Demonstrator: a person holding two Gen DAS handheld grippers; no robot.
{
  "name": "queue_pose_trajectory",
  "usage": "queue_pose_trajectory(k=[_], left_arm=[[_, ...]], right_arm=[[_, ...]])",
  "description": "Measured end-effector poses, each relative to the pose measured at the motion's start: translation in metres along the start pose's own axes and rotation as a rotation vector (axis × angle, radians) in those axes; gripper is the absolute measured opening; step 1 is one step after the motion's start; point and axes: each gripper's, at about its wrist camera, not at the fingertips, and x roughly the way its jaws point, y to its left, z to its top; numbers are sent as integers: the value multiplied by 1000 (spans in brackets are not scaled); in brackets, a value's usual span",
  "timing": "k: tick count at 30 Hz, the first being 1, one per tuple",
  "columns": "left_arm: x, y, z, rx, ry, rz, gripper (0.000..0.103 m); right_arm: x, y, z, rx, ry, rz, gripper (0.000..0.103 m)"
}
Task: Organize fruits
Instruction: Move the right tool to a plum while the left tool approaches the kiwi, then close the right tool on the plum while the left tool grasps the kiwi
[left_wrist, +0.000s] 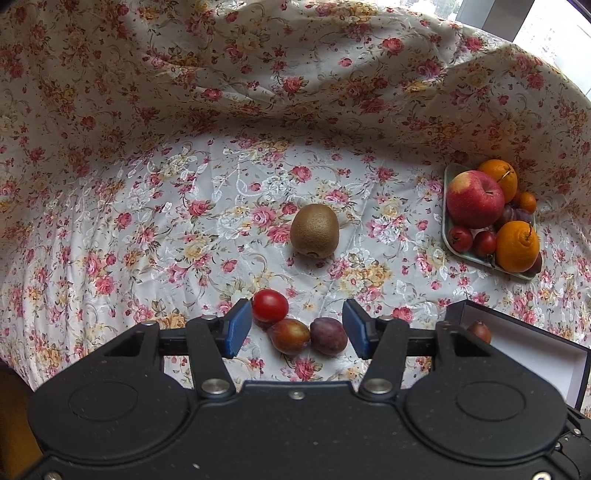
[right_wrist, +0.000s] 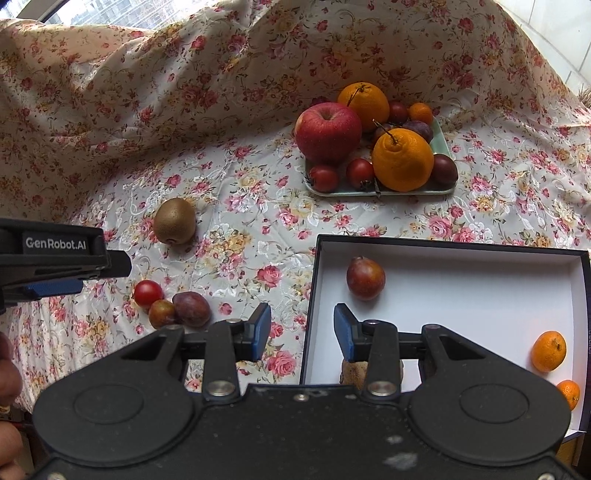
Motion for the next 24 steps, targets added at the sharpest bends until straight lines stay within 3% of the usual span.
queue_pose_trajectory(k=[6, 9, 13, 16, 24], left_arm=[[-2, 35, 9, -55, -14, 33, 60], [-3, 50, 12, -108, -28, 66, 60], [1, 61, 12, -187, -32, 61, 60], [12, 57, 15, -172, -1, 57, 59], [12, 54, 15, -75, -34, 90, 60]], right_arm=[[16, 25, 5, 64, 83, 33, 41], [21, 45, 3, 81, 53, 108, 39], [39, 71, -3, -10, 59, 103, 38], [51, 78, -3, -35, 90, 114, 39], [77, 86, 22, 44, 121, 145, 39]])
